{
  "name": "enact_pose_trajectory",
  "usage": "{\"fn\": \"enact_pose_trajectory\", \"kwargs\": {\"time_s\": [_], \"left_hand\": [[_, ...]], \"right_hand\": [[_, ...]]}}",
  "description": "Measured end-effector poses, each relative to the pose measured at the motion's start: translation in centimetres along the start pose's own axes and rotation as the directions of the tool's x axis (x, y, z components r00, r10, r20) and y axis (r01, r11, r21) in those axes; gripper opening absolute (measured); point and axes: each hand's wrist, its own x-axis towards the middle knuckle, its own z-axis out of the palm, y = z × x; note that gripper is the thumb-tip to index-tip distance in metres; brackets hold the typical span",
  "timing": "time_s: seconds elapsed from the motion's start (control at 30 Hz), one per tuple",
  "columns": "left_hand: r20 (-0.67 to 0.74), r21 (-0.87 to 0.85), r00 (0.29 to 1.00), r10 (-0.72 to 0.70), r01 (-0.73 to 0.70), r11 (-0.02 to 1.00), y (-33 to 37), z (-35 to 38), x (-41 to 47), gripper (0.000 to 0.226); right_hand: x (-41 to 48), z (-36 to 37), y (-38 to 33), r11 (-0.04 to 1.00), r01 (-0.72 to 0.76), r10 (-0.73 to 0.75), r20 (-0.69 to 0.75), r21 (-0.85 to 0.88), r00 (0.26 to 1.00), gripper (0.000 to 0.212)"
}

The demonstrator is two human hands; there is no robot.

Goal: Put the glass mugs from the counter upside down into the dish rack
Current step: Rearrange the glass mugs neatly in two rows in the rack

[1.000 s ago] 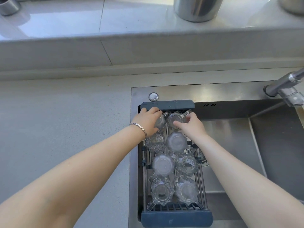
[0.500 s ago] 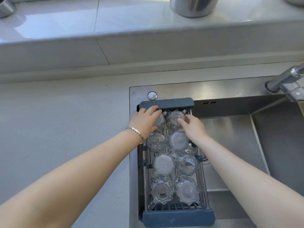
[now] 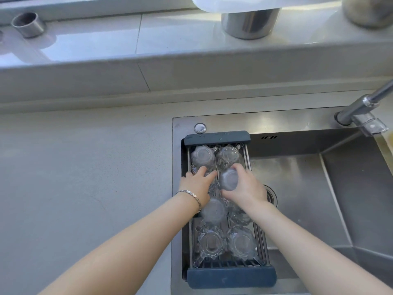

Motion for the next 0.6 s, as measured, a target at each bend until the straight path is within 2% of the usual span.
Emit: {"fn": "enact_pose_trajectory", "kwargs": {"time_s": [0.1,0.4,0.5,0.6], "left_hand": [[0.037,-0.068,0.999,-0.026,0.028,0.997,0.3,-0.5,0.4,0.06],[-0.01,-0.012,0.998,0.066,-0.066,0.998,0.2,-2.5,-1.4,0.056],[0.006,0.106,0.981,0.193,-0.192,0.976,0.0,-4.4,-2.7,0.06],[0.143,0.339,0.922,0.361,-0.388,0.857,0.1,-6.1,-3.0,0.061]], "right_hand": [[-1.3,-1.6,0.1,0.999,0.051,-0.05,-0.059,0.019,0.997,0.066],[-3.9,-5.9,1.9,0.97,0.176,-0.154,-0.139,0.165,0.978,0.068],[-3.8,-5.9,2.3,0.965,0.211,-0.191,-0.132,0.158,0.973,0.067],[-3.5,-5.8,2.7,0.963,0.249,-0.241,-0.083,0.103,0.967,0.067]]}}
